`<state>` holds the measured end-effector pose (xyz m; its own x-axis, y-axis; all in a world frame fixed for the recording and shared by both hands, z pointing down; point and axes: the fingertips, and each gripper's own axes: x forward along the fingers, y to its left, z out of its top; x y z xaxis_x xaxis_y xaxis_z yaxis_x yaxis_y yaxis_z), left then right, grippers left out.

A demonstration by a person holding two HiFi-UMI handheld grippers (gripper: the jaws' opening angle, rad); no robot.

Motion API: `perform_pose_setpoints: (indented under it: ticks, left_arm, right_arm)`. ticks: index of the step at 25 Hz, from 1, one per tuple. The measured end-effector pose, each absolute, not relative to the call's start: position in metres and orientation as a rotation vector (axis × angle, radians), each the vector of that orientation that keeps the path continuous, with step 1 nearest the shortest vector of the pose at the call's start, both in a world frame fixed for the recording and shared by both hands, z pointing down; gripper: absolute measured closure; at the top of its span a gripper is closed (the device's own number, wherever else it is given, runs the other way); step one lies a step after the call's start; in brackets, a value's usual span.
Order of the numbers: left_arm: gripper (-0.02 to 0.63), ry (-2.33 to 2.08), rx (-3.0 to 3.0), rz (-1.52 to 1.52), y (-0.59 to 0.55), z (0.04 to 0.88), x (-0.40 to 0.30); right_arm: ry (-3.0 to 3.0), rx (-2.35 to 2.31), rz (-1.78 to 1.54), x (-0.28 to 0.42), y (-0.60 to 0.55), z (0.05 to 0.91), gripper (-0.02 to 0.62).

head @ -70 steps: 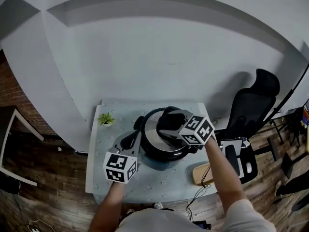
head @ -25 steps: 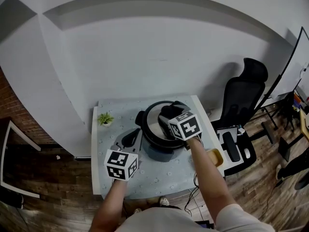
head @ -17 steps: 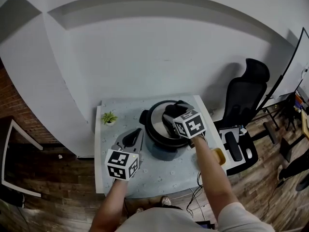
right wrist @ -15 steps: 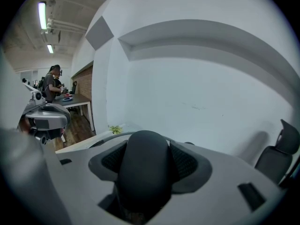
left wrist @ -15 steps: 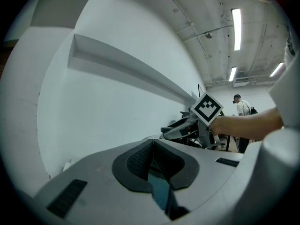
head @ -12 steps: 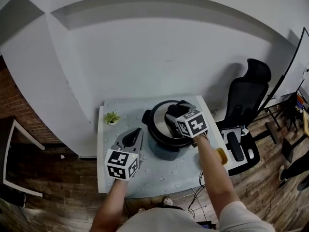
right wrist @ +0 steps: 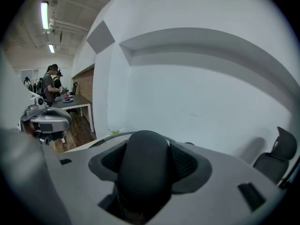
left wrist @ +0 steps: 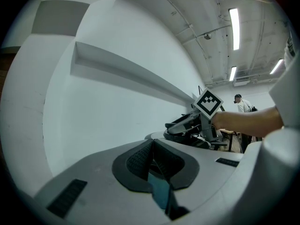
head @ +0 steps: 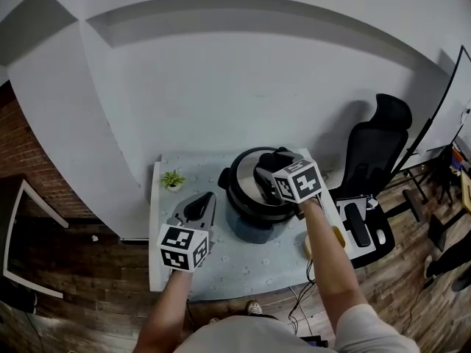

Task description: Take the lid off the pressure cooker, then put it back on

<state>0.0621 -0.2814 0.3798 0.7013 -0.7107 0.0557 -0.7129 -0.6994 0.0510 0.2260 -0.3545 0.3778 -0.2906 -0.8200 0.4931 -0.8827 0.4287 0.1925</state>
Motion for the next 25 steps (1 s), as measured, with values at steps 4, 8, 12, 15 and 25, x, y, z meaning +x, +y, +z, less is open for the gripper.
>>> perform_pose_setpoints:
  ticks: [4, 8, 12, 15, 25]
  left_arm:
    - [0.592, -1.192, 2.845, 0.023, -0.282, 0.370, 0.059]
    - [0.592, -1.200, 2.849, 0.019, -0.280, 0.361, 0.055]
    - [0.592, -1.204, 2.852, 0.019, -0.275, 0.359, 0.050]
    - [0.592, -1.220, 2.843, 0.023, -0.272, 0.360, 0.041]
    - [0.592, -1.359, 2.762, 0.060, -0.256, 0.374, -0.025]
  right_arm:
    - [-2.179, 1.446, 0.124, 0.223, -0.346, 0.354, 0.322]
    - [-2.190, 1.452, 0.105, 0.219, -0.338, 0.337, 0.322]
    - [-2.188, 1.449, 0.105, 0.215, -0.329, 0.337, 0.322]
    - [-2.200, 1.438, 0.099, 0.204, -0.321, 0.336, 0.322]
    - [-2.308, 1.302, 0.036, 0.122, -0.294, 0.334, 0.322]
